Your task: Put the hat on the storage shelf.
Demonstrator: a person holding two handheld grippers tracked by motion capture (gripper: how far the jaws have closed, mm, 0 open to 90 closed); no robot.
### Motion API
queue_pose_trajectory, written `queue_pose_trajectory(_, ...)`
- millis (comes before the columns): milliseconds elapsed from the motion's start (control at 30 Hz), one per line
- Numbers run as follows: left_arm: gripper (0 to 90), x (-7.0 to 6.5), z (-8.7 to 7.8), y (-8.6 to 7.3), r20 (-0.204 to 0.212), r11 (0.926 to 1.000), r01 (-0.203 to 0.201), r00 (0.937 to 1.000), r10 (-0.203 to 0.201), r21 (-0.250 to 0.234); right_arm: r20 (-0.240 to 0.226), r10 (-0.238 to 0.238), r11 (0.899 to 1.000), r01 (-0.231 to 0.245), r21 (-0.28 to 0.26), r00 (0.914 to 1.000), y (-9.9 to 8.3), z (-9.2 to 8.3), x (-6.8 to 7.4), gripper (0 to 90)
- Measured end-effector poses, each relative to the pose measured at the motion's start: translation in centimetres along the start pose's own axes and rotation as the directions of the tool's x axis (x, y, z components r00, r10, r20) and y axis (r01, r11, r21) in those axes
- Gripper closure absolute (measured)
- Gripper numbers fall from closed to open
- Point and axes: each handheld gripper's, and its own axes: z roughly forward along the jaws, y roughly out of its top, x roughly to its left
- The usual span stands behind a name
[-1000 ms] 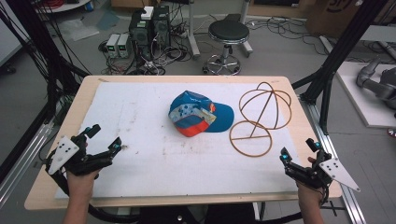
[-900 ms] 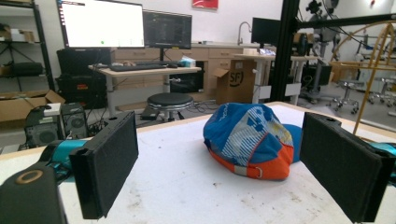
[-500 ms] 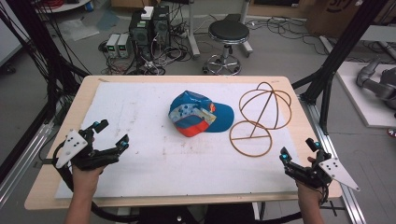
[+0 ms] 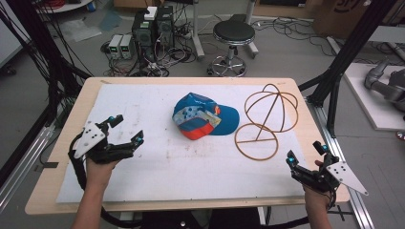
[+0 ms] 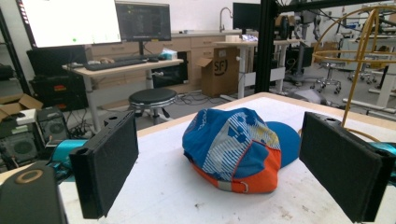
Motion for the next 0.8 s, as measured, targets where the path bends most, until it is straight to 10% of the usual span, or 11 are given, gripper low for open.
queue_pose_trajectory(800,13.0,-1.1,9.7,0.7,0.074,0.9966,-0.007,0.9972,0.001,0.082,0.002,-0.002,1.0,0.002,0.002,1.0,-0.1,0.1,-0.2,4.1)
